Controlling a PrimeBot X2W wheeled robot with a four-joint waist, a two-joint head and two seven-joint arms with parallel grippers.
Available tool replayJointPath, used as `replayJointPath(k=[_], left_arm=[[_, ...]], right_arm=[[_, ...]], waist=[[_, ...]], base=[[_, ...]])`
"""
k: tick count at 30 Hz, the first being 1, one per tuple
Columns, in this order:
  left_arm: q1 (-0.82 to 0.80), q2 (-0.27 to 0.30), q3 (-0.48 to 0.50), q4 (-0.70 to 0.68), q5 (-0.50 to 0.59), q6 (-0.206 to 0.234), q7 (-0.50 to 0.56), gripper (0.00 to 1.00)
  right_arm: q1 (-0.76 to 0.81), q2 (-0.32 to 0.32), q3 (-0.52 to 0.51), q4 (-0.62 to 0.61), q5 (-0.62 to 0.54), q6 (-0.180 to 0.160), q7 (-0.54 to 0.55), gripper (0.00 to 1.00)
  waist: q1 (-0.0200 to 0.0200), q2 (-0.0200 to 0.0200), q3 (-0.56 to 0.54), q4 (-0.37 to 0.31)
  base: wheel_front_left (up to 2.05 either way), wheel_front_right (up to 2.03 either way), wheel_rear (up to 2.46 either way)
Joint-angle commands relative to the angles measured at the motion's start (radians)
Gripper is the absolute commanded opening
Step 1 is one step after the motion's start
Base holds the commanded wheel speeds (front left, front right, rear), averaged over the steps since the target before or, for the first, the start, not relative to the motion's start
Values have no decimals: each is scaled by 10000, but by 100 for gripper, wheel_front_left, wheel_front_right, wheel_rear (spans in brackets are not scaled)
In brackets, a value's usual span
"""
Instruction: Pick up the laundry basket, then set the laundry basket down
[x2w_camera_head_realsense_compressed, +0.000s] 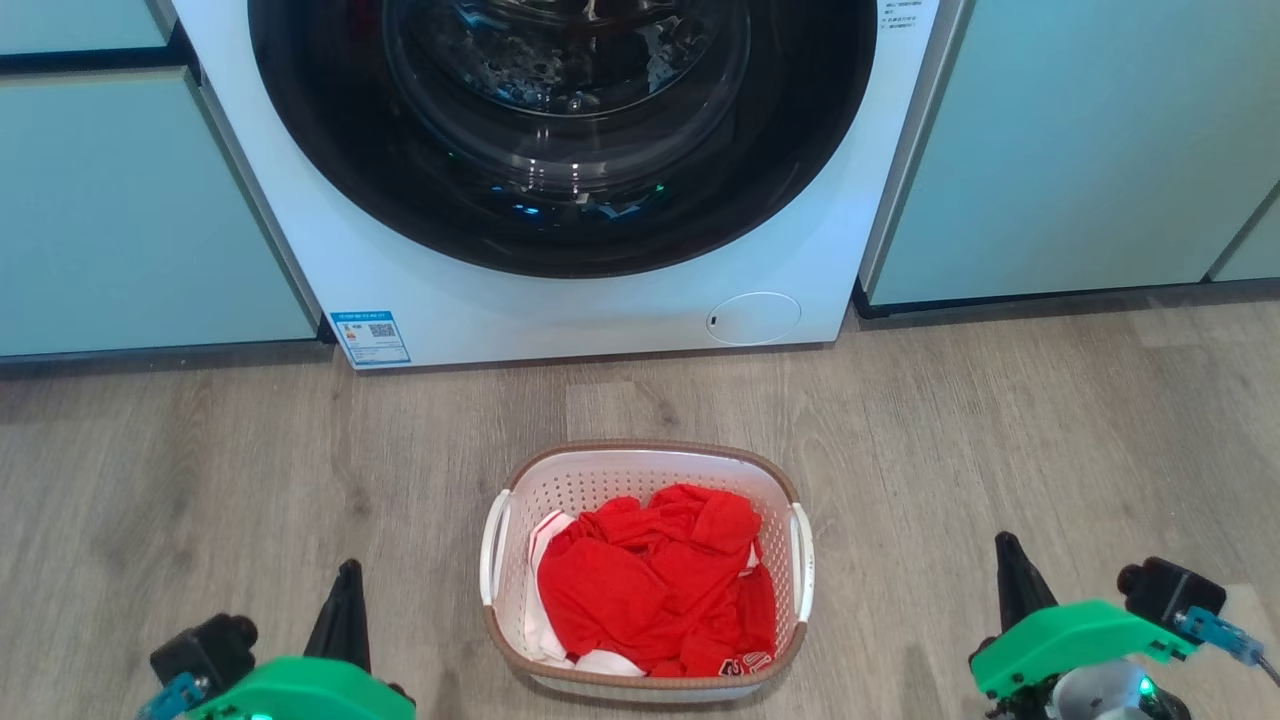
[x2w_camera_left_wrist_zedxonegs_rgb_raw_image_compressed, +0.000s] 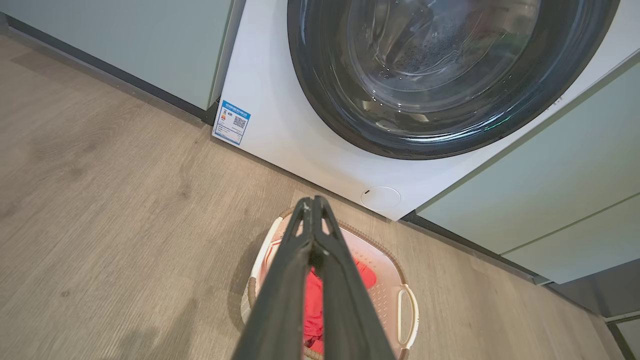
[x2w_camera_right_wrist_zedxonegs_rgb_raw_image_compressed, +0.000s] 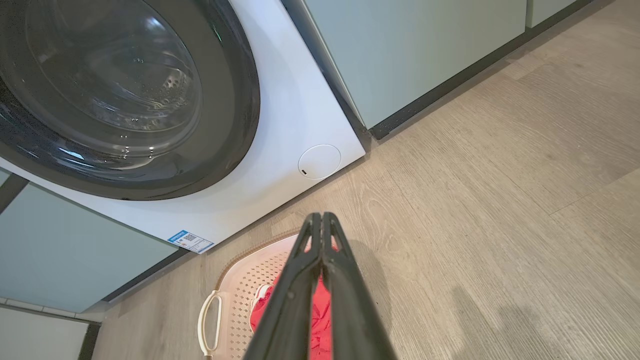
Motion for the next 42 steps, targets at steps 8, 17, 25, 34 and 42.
replayJointPath(k=[8,17,25,34,42], left_arm=[[-734,157,372,-232,-1113,-244,227,0],[-926,170,540,-186,-2183,-389,473,0],[-1075,176,676,-150,-3011,-502,668,0],[-1267,180,855,-102,-4063,-645,922,0],[-1440,181,1021,-59,-5001,-774,1154,0]], right_arm=[[-638,-204,-143,-442,1056,19,248,0],[-708,-221,-282,-519,2051,22,493,0],[-763,-231,-394,-578,2822,24,688,0],[-833,-240,-541,-653,3802,27,939,0],[-896,-246,-677,-720,4676,30,1167,0]], waist=[[0,0,10,-3],[0,0,21,-7],[0,0,30,-10],[0,0,40,-13],[0,0,50,-16]], base=[[0,0,0],[0,0,0],[0,0,0],[0,0,0],[0,0,0]])
